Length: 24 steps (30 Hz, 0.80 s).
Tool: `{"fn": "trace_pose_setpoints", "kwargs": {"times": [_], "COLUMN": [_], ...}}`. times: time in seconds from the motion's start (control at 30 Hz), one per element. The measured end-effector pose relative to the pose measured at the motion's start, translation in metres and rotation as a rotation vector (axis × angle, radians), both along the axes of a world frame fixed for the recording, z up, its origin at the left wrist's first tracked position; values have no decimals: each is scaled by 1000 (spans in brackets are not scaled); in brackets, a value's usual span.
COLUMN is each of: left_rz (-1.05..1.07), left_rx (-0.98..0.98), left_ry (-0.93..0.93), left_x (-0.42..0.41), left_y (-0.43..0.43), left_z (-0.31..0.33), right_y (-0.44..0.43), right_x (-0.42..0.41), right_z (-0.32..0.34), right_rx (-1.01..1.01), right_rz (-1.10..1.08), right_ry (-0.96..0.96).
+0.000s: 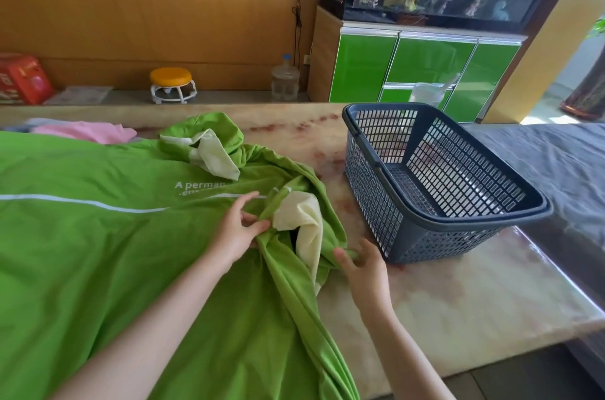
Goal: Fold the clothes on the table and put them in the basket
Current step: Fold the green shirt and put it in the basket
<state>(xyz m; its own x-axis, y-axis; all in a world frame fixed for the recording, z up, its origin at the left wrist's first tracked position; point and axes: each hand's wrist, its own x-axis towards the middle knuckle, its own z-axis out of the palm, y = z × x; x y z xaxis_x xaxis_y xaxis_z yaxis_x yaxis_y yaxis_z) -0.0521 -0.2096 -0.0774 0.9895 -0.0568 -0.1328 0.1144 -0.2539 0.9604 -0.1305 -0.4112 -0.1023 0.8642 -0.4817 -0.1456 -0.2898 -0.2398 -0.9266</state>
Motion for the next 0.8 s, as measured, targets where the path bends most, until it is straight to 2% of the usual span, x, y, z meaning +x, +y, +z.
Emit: {"fn": "trace_pose_setpoints", "kwargs": {"times": [0.17, 0.27, 0.33, 0.47, 0.63, 0.73, 0.8], "left_rz": [-271, -399, -463, -447, -409, -351, -330], "left_rx": [344, 550, 618, 693, 651, 604, 701], "left_ry": [-500, -606, -591, -539, -279, -149, -102], "left_x": [-1, -1, -1, -2, -2, -5, -9], "left_y": [2, -2, 1, 15, 30, 21, 9], "left_z": [-3, -2, -1, -4, -7, 5, 17], "right_y": [-6, -8, -8, -6, -11, -12, -12], "right_x": [2, -2, -4, -6, -12, -12, -10], "right_z": [-8, -8, -4, 15, 37, 40, 38], "right_rx": [-3, 100, 158, 213, 160, 131, 124], "right_rz": [-20, 9, 29, 13, -13, 2, 12], "right_ry": [55, 35, -47, -236, -432, -468, -447]}}
